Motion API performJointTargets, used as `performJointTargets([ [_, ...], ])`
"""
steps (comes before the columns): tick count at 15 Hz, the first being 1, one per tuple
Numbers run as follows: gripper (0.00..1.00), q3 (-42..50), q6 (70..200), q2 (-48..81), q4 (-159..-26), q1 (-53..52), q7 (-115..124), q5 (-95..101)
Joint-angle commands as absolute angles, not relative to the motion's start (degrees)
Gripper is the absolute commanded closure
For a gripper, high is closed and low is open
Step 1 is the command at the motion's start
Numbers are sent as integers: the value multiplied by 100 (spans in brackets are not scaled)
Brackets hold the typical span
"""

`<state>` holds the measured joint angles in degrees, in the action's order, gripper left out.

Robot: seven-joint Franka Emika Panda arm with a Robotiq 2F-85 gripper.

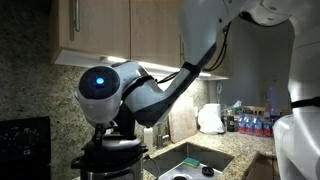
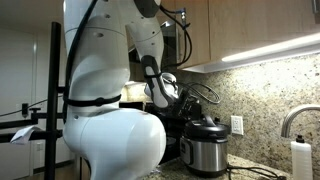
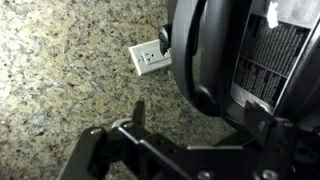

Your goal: Close the lid

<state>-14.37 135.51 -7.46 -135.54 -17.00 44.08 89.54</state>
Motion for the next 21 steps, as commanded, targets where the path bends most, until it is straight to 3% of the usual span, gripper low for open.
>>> performJointTargets([
  [1,0,-1430,13659,-1188,-13574,-1696,3767,8400],
  [8,0,-1378,13411,-1678,-13513,-1748,2262,6545],
  [15,0,-1098,12106,-2641,-13614,-1961,-23,3230],
  [21,0,-900,10782,-3703,-13233,-1587,-400,2106],
])
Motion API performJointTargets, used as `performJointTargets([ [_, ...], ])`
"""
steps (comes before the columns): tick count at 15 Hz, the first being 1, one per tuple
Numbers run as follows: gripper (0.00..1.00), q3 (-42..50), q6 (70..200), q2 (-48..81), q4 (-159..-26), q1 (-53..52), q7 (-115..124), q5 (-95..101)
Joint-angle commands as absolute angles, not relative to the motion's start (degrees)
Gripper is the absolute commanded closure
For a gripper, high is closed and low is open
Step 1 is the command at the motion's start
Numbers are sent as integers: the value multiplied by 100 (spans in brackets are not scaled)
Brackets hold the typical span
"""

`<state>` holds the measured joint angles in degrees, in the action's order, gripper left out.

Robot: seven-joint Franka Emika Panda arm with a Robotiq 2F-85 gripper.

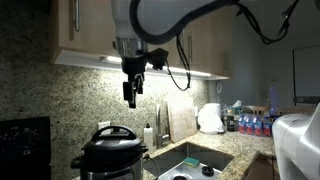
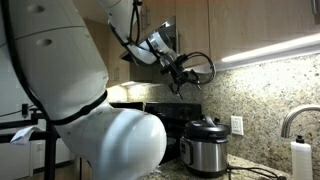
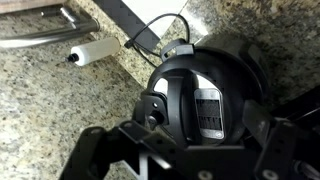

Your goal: Close the lid

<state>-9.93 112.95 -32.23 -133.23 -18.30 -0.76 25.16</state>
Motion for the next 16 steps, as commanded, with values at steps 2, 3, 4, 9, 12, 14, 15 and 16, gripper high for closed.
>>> performJointTargets([
  [2,0,-790,10528,-3877,-13110,-1422,-368,1997],
  [3,0,-744,10443,-3928,-13062,-1350,-361,1960],
  [4,0,-670,10419,-3968,-13056,-1283,-358,1916],
  [9,0,-411,10271,-3995,-12986,-904,-325,1831],
  [12,0,-453,10478,-3989,-13071,-765,-221,1937],
  [14,0,-429,10475,-3988,-13071,-713,-217,1941],
  [15,0,-432,10474,-3988,-13071,-712,-217,1941],
  [16,0,-438,10474,-3988,-13071,-714,-216,1942],
])
